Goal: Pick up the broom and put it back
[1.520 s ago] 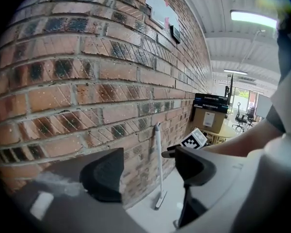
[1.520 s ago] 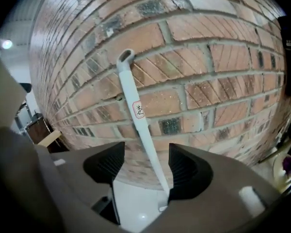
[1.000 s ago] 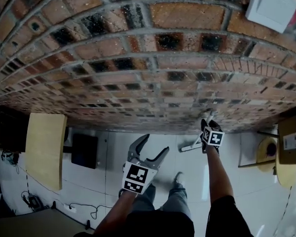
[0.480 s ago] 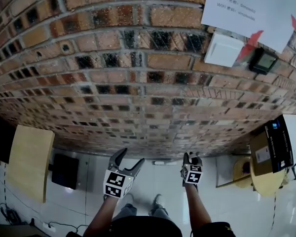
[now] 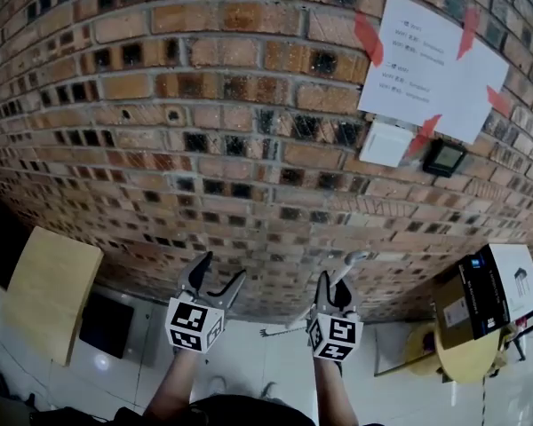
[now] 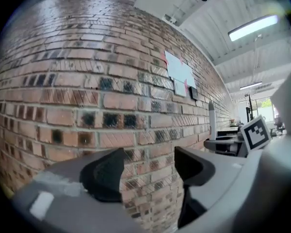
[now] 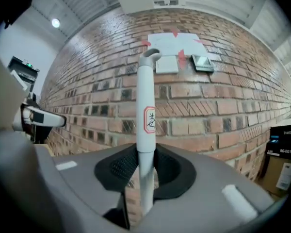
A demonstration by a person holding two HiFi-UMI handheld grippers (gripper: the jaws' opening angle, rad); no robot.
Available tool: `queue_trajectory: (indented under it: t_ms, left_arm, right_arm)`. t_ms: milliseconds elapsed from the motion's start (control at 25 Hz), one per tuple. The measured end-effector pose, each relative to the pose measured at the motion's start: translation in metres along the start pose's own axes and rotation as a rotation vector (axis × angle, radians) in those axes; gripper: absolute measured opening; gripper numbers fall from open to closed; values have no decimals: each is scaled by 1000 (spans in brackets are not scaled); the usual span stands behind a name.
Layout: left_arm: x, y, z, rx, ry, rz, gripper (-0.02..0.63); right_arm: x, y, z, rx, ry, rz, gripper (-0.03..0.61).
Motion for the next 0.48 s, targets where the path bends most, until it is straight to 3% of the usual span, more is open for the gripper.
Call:
queue_trajectory:
  t_ms: [200,320,480]
  left_arm:
    - [57,4,24,117,-141,-95,323]
    - [77,3,35,172,-172,-138,316]
    - [89,2,44,190,-189,-131,316]
  right_arm:
    - [68,19,13,-31,-81,50,95]
    - [99,32,19,-2,-125,51,97]
    - [126,48,28,45,-184,52,97]
Point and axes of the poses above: the fingertips, and each gripper's own axes: z backward along the fingers, y to its left, x out of its top, the point moved 7 cm from there along z, backward along the fingers
